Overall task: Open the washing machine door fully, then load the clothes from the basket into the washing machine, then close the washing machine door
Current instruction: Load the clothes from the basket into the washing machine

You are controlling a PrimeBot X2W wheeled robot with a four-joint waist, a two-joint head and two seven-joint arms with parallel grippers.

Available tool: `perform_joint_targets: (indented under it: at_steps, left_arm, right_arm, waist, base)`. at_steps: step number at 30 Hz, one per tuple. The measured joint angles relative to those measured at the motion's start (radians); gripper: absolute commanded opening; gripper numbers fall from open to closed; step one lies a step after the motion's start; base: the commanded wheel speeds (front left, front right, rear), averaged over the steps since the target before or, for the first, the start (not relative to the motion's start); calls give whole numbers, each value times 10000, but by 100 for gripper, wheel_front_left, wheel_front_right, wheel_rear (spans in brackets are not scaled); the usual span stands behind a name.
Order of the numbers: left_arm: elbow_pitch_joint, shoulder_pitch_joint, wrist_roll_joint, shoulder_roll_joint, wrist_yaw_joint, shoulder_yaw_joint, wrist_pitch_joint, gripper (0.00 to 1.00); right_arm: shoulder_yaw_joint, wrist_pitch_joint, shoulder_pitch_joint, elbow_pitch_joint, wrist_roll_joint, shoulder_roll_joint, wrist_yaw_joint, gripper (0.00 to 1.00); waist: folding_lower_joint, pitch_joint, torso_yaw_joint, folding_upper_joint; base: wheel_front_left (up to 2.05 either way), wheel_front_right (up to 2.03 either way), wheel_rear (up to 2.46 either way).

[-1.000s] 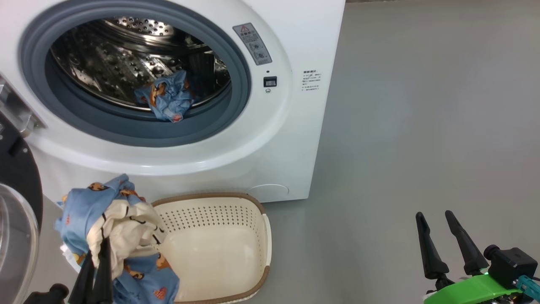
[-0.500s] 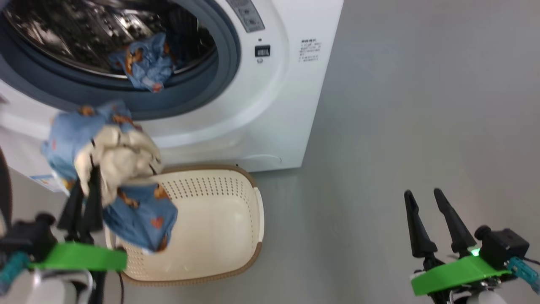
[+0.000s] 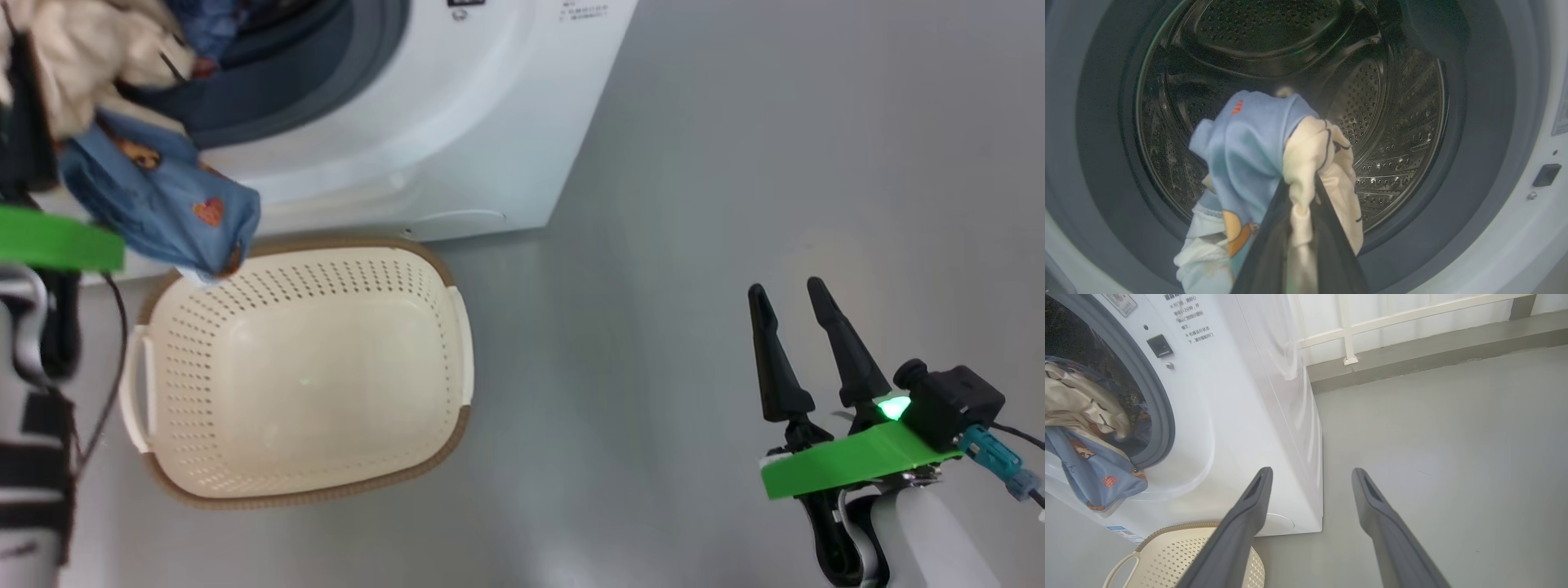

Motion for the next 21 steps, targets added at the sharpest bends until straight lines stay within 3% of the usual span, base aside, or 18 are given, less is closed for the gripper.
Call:
perform_joint_targets:
  at_steps: [13,21]
  left_arm:
    - [3827,-4148,-94,374,-2,-1129,190,0]
    - [4775,-5874,31,901,-2,-1770,69,0]
  right_arm:
    - [508,0,-664,-96,669,65,0,100]
    - [746,0,-895,-219,957,86,0,100]
  waist:
    - [-1,1397,-868,0]
    - [-1,1949,-1462,0]
  base:
    - [0,0,0]
    - [0,0,0]
